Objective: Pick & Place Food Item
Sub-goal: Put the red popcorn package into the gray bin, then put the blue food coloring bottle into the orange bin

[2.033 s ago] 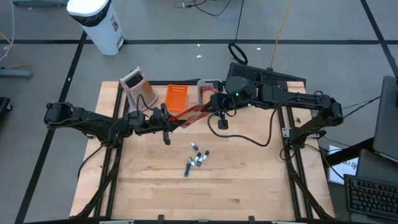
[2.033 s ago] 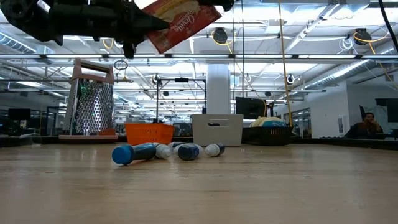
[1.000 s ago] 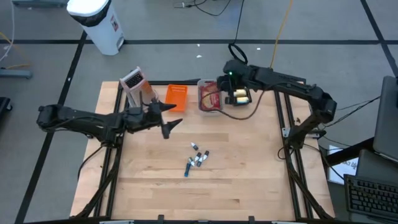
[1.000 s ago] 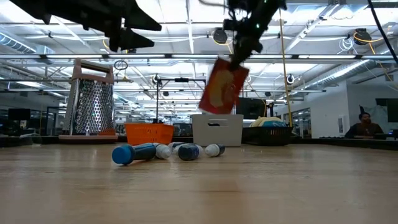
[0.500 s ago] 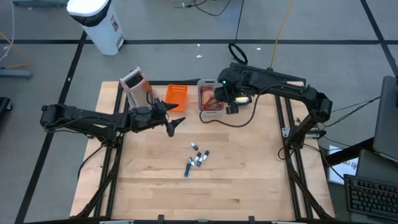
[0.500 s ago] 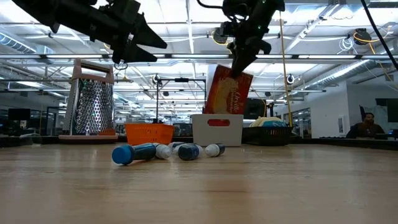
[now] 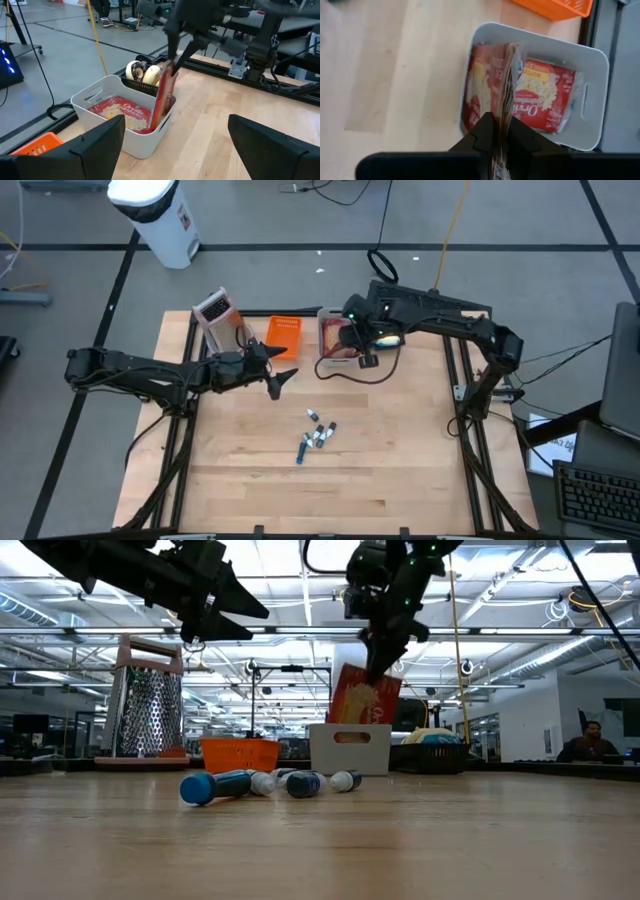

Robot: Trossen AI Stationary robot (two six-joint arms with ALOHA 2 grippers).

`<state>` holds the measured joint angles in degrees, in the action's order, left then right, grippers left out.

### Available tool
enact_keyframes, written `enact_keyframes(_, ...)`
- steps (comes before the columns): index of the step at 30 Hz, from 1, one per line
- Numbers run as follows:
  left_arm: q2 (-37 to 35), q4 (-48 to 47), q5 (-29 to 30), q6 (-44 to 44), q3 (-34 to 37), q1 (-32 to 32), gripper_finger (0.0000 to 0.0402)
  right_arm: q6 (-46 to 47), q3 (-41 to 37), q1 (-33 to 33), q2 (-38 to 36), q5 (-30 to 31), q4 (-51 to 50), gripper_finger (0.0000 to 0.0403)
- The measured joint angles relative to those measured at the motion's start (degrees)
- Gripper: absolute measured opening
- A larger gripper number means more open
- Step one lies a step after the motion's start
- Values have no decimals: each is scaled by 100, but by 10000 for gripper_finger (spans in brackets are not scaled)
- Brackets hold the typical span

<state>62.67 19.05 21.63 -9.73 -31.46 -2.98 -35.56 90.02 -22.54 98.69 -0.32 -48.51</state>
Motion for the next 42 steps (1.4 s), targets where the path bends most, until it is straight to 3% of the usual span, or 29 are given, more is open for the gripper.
enact_keyframes(17, 0, -52, -57, -66, 0, 2, 356, -471, 0, 92, 204, 984, 583, 36)
enact_keyframes(22, 0, -55, -59, -95, 0, 7, 356, -1136, -2, 123, 204, 1586, 974, 71)
enact_keyframes(28, 0, -55, -61, -107, 0, 7, 356, -2199, -4, 269, 204, 3421, 2091, 137)
enact_keyframes(30, 0, -54, -61, -125, 0, 7, 356, -2379, -4, 306, 202, 3780, 2576, 156)
enact_keyframes(36, 0, -101, -63, -239, 0, 7, 356, -2701, -4, 409, 195, 4169, 3566, 191)
enact_keyframes(42, 0, -124, -66, -247, 0, 7, 356, -2302, -4, 467, 193, 4222, 3734, 190)
